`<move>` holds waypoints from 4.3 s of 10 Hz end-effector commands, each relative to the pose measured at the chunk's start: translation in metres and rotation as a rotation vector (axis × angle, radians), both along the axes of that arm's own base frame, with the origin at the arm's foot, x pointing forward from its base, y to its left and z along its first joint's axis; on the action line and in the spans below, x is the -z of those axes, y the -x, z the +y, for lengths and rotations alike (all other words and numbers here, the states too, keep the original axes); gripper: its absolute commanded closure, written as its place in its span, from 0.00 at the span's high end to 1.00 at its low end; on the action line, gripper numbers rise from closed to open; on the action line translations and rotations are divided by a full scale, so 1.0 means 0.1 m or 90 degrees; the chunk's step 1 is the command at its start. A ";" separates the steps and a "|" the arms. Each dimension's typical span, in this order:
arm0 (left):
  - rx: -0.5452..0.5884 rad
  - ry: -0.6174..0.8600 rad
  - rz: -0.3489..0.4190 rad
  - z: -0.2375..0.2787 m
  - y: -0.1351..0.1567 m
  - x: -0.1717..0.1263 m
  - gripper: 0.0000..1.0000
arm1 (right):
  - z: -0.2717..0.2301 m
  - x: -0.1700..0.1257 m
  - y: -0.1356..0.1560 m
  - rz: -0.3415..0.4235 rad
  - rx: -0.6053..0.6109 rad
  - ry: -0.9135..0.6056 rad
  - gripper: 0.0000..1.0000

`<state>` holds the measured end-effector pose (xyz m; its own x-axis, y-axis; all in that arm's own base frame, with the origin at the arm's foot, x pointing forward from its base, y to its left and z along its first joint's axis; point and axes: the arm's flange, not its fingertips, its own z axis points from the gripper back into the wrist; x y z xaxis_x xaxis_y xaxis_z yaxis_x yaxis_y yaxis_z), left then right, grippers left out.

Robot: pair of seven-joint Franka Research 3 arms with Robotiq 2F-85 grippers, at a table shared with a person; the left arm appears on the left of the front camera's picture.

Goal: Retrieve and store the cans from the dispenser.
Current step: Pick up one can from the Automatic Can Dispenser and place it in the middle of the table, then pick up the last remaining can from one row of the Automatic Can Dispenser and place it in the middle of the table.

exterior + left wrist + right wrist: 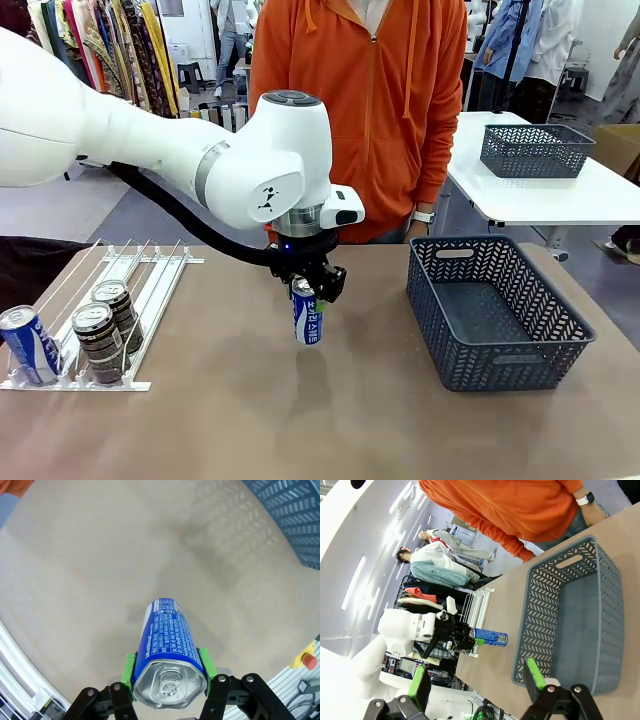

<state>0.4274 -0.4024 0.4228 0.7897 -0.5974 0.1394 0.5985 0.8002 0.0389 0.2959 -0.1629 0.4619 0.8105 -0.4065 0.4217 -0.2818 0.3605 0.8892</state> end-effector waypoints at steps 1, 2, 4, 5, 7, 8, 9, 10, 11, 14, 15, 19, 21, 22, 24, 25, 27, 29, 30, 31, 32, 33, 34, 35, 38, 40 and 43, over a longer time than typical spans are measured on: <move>0.005 -0.017 -0.004 -0.03 -0.03 -0.02 0.00 | 0.01 -0.02 -0.03 -0.015 0.007 -0.013 1.00; 0.003 -0.016 -0.004 -0.02 -0.04 -0.03 0.00 | 0.01 -0.02 -0.03 -0.015 0.007 -0.013 1.00; 0.005 -0.017 0.003 -0.02 -0.06 -0.03 0.48 | 0.01 -0.02 -0.03 -0.015 0.007 -0.013 1.00; 0.005 -0.017 0.005 -0.01 -0.06 -0.03 1.00 | 0.01 -0.02 -0.03 -0.015 0.007 -0.013 1.00; 0.002 -0.013 -0.004 0.00 -0.06 -0.05 1.00 | 0.01 -0.02 -0.03 -0.015 0.007 -0.013 1.00; -0.003 -0.005 -0.006 0.03 -0.05 -0.11 1.00 | 0.01 -0.02 -0.03 -0.015 0.007 -0.013 1.00; -0.010 0.017 -0.011 0.11 0.02 -0.30 1.00 | 0.01 -0.02 -0.03 -0.015 0.007 -0.013 1.00; -0.018 0.042 -0.010 0.26 0.09 -0.62 1.00 | 0.01 -0.02 -0.03 -0.015 0.007 -0.013 1.00; -0.001 0.067 0.004 0.49 0.24 -0.99 1.00 | 0.01 -0.02 -0.03 -0.015 0.007 -0.013 1.00; 0.040 0.184 0.042 1.58 0.57 -1.74 1.00 | 0.01 -0.02 -0.03 -0.015 0.007 -0.013 1.00; 0.027 0.235 0.058 2.07 0.59 -1.86 1.00 | 0.01 -0.02 -0.03 -0.015 0.007 -0.013 1.00; -0.066 0.572 0.070 4.42 0.93 -1.68 1.00 | 0.01 -0.02 -0.03 -0.015 0.007 -0.013 1.00; -0.155 0.756 0.048 5.35 1.28 -1.08 1.00 | 0.01 -0.02 -0.03 -0.015 0.007 -0.013 1.00; -0.173 0.803 0.041 5.56 1.38 -0.88 1.00 | 0.01 -0.02 -0.03 -0.015 0.007 -0.013 1.00; -0.196 0.835 0.061 5.80 1.46 -0.49 1.00 | 0.01 -0.02 -0.03 -0.015 0.007 -0.013 1.00; -0.241 0.781 0.090 5.76 1.43 -0.48 1.00 | 0.01 -0.02 -0.03 -0.015 0.007 -0.013 1.00; -0.216 0.828 0.051 5.88 1.63 -0.52 1.00 | 0.01 -0.02 -0.03 -0.015 0.007 -0.013 1.00; -0.216 0.828 0.051 5.88 1.63 -0.52 1.00 | 0.01 -0.02 -0.03 -0.015 0.007 -0.013 1.00; -0.216 0.828 0.051 5.88 1.63 -0.52 1.00 | 0.01 -0.02 -0.03 -0.015 0.007 -0.013 1.00; -0.216 0.828 0.051 5.88 1.63 -0.52 1.00 | 0.01 -0.02 -0.03 -0.015 0.007 -0.013 1.00; -0.216 0.828 0.051 5.88 1.63 -0.52 1.00 | 0.01 -0.02 -0.03 -0.015 0.007 -0.013 1.00; -0.216 0.828 0.051 5.88 1.63 -0.52 1.00 | 0.01 -0.02 -0.03 -0.015 0.007 -0.013 1.00; -0.216 0.828 0.051 5.88 1.63 -0.52 1.00 | 0.01 -0.02 -0.03 -0.015 0.007 -0.013 1.00; -0.216 0.828 0.051 5.88 1.63 -0.52 1.00 | 0.01 -0.02 -0.03 -0.015 0.007 -0.013 1.00; -0.325 0.458 0.126 5.47 1.50 -0.85 1.00 | 0.01 -0.02 -0.03 -0.015 0.007 -0.013 1.00; -0.434 0.110 0.120 5.01 1.25 -0.95 1.00 | 0.01 -0.02 -0.03 -0.015 0.007 -0.013 1.00; -0.451 -0.004 0.006 4.68 1.05 -0.95 1.00 | 0.01 -0.02 -0.03 -0.015 0.007 -0.013 1.00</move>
